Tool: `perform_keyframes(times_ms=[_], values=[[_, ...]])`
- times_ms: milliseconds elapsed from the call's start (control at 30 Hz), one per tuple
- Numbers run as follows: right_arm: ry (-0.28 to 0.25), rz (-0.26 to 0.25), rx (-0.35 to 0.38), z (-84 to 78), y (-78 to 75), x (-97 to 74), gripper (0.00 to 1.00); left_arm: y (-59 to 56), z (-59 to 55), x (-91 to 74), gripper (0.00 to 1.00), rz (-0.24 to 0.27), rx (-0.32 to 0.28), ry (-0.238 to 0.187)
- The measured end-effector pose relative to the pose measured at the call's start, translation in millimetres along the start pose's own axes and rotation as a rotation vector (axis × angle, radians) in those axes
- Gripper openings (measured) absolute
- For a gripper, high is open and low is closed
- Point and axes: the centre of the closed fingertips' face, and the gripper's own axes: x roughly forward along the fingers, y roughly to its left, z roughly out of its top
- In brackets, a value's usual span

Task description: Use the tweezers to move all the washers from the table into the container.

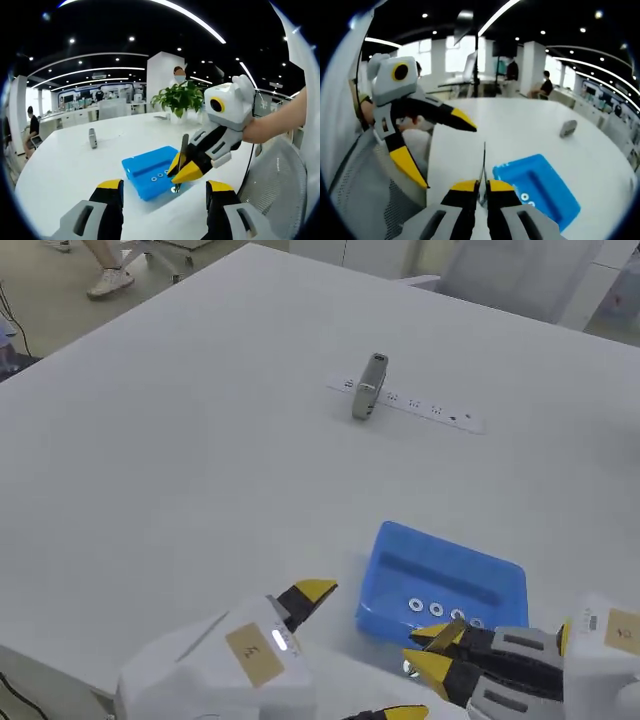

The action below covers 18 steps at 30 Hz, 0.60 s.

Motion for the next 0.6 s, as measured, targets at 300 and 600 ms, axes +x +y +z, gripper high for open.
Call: perform_keyframes(times_ms=[300, 600], values=[[-0.109, -0.034, 0.091, 27.3, -21.1, 0.2, 0.03, -0.3, -0.4, 0.1, 0.67, -0.001, -0.003, 0.002], [-0.137, -0.094, 0.205, 27.9, -50.7, 4.7, 0.03, 0.0, -0.7, 0.5, 0.66, -0.002, -0.005, 0.003]])
